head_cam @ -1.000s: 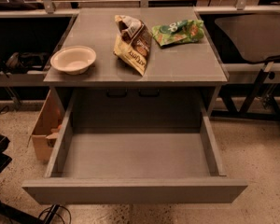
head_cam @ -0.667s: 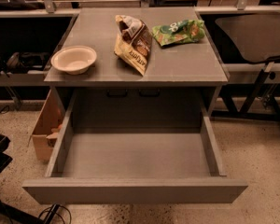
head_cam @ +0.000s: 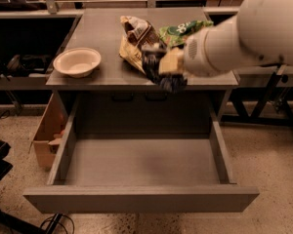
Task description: Place blue chip bag into top drawer
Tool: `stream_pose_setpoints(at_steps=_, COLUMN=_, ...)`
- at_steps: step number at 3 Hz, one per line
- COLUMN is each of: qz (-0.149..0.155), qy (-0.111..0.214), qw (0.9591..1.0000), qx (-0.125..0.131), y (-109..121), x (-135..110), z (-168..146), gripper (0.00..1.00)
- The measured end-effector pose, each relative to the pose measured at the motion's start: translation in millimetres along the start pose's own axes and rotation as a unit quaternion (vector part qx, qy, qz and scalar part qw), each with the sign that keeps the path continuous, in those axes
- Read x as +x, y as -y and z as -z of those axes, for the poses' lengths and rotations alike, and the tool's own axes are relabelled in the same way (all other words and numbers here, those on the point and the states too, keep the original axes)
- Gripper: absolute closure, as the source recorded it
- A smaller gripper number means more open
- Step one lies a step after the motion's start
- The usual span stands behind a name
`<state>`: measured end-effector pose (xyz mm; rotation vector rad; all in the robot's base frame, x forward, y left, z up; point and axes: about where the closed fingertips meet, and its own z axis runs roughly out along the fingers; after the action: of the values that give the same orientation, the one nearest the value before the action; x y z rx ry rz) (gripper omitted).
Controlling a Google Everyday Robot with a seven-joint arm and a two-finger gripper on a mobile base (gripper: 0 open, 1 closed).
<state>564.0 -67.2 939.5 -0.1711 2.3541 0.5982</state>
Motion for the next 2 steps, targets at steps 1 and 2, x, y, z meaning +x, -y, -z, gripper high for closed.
stream_pose_setpoints(at_steps=1, qz=-0.038, qy=-0.084, qw=0.9958, qx=0.005, y=56.5, x=101.2, z=-88.8, gripper=1.00)
stream_pose_setpoints(at_steps=2, qz=-0.054, qy=-0.150, qw=0.9872, qx=0.000, y=100.5, x=184.8, z=-167.2, gripper=1.00)
